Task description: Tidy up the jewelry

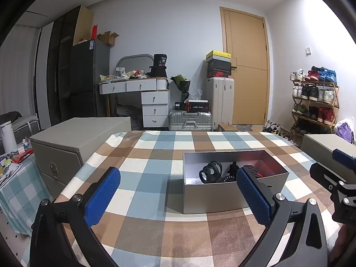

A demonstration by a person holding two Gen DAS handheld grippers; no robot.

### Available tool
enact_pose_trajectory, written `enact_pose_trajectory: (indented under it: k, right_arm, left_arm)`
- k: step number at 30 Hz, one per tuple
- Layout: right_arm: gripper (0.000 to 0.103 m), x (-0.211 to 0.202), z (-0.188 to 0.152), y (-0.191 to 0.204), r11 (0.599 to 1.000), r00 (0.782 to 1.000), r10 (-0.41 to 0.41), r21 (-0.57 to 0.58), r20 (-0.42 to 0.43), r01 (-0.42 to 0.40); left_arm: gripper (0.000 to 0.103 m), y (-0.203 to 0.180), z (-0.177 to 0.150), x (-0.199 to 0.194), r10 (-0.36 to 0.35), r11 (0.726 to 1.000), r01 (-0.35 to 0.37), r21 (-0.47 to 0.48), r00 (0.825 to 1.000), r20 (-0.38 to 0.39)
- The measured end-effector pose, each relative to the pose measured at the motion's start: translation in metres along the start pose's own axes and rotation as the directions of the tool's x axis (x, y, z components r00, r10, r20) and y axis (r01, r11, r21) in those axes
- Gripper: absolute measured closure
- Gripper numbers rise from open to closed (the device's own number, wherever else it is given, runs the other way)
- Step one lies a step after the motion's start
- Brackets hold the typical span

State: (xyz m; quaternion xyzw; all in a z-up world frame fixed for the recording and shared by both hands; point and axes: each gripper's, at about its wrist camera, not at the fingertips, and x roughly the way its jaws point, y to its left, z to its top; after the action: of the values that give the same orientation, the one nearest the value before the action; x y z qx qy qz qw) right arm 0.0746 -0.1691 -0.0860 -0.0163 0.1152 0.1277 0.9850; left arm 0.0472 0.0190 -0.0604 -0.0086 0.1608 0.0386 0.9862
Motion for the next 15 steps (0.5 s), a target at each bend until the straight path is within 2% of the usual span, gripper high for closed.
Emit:
enact_pose_trajectory:
  k: [15]
  right_arm:
    - [0.0,0.0004,0.0001,0.0006,1.0,1.0,-0.001,0.0,0.0,0.001]
  left_arm:
    - [0.001,-0.0009,0.0008,-0.0009,0.003,1.0,-0.003,0.002,1.0,-0.004]
